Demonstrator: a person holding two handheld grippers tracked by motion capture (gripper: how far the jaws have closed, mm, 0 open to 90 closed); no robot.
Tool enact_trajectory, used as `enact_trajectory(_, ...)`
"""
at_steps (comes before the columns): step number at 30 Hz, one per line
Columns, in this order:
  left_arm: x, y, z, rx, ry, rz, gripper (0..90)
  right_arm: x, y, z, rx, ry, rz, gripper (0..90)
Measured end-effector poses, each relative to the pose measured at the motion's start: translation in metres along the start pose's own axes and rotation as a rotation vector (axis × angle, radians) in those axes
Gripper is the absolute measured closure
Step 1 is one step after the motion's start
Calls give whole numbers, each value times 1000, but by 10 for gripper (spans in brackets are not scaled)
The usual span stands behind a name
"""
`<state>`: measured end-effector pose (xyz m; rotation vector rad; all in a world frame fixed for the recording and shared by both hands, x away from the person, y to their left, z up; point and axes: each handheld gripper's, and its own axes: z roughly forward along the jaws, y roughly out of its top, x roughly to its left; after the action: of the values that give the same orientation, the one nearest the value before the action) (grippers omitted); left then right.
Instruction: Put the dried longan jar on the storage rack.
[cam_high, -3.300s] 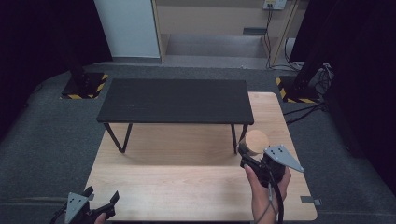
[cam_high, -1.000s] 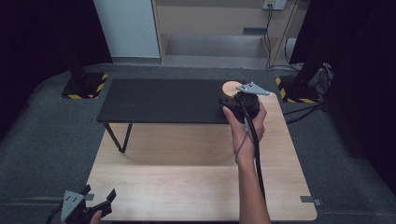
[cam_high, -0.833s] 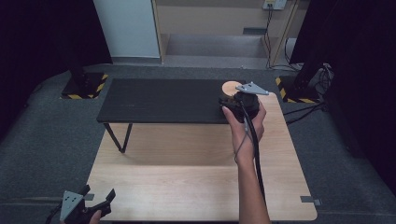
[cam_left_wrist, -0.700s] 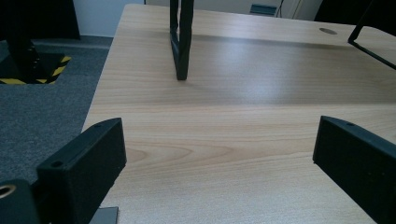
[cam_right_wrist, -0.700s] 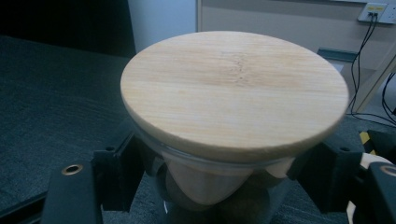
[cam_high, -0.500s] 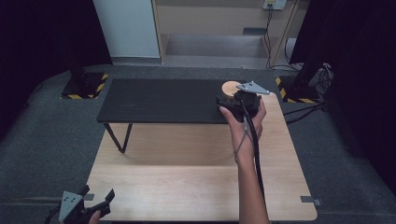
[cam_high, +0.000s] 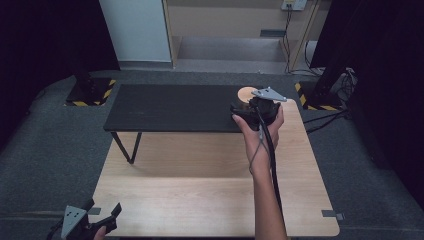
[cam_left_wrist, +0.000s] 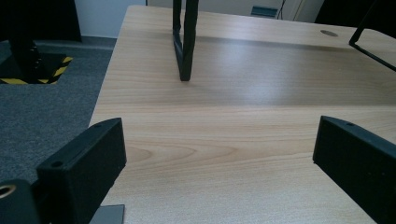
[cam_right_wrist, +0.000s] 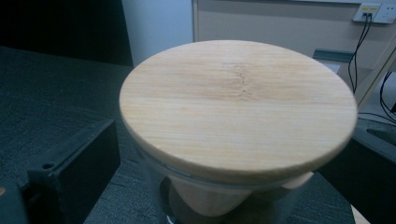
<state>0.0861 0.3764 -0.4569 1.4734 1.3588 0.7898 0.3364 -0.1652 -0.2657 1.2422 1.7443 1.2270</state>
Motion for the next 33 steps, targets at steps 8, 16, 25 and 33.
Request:
enact_trajectory(8, 0, 0, -2, -2, 1, 0, 13, 1, 0, -4, -4, -8, -9, 8)
enact_trajectory(16, -1, 0, -3, -5, 1, 0, 13, -1, -3, -10, -16, 1, -6, 8)
enact_trajectory(25, -1, 0, -5, -7, 1, 2, 12, 0, -4, -17, -24, 8, -10, 8)
enact_trajectory(33, -1, 0, -5, -7, 2, 1, 12, -1, -5, -21, -40, 21, -11, 8)
